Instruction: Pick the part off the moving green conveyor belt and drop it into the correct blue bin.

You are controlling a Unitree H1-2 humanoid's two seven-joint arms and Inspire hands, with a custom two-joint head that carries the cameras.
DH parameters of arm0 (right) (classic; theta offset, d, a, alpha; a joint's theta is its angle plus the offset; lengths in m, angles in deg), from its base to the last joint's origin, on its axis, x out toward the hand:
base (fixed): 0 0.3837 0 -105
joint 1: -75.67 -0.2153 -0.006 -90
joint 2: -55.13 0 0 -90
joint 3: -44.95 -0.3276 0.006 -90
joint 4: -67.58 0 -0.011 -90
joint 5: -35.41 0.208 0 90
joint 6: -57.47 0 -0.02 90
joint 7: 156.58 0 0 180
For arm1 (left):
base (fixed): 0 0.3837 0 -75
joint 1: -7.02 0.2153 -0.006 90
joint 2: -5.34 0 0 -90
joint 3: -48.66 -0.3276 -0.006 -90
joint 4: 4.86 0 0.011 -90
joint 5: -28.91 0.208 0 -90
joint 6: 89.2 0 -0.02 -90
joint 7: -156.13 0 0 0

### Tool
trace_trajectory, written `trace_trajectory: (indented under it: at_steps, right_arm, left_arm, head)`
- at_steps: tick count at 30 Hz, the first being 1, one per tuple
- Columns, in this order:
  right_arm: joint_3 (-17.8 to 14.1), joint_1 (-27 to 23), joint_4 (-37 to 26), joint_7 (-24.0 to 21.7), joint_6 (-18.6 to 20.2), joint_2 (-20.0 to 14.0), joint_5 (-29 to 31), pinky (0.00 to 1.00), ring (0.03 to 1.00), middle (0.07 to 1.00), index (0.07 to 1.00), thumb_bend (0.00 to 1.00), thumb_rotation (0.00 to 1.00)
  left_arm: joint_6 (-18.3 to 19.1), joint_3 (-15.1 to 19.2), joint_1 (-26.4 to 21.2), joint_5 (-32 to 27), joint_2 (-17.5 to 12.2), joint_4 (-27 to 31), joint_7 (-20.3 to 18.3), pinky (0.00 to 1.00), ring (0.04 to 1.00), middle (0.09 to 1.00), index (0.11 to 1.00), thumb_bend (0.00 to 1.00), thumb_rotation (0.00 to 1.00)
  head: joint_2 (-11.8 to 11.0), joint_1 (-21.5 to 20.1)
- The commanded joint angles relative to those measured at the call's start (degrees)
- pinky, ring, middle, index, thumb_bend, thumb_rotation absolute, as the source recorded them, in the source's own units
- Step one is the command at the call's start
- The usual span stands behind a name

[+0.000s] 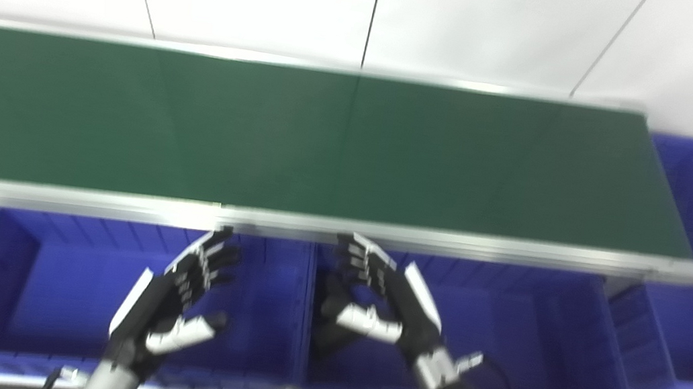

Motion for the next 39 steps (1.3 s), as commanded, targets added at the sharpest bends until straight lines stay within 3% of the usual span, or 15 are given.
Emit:
trace_trajectory:
  at_steps: [1,6,11,29,39]
  right_arm:
    - [0.4,-0.1,0.2,-0.2,-4.5,0.0,1.2,0.76,0.834,0.87,0.934,0.85,0.63]
    - [0.1,0.9,2.1,0.7,-7.4,-0.3,1.4,0.78,0.844,0.878,0.946,0.86,0.64]
    - [-0.3,1.7,3.3,1.1,-9.7,-0.6,1.9,0.78,0.843,0.878,0.934,0.81,0.57]
    - [-1.1,2.9,2.6,3.5,-11.7,-0.4,1.0,0.76,0.811,0.833,0.876,0.79,0.51]
    - [-1.2,3.6,1.9,4.2,-13.1,-0.9,0.7,0.77,0.812,0.836,0.873,0.78,0.49]
  left_arm:
    - [-3.1,-0.1,0.4,-0.7,0.4,0.3,-0.5,0.82,0.865,0.864,0.915,0.97,0.5]
    - [-4.3,-0.5,0.5,0.0,0.8,-1.0,-0.4,0.81,0.865,0.865,0.912,0.96,0.5]
    - [-4.8,-1.0,0.3,0.0,1.4,-2.4,-0.5,0.81,0.865,0.858,0.904,0.96,0.47]
    - [-4.0,-1.6,-2.0,1.9,1.9,-3.9,-0.1,0.81,0.849,0.843,0.894,0.98,0.44]
    - [-1.0,-2.0,-2.3,2.1,2.4,-2.8,0.0,0.84,0.871,0.865,0.91,0.97,0.42]
  head:
    - [-0.8,0.4]
    - [-3.1,1.9]
    - [-4.7,2.9]
    - [-4.4,2.1]
    - [-3.7,1.8]
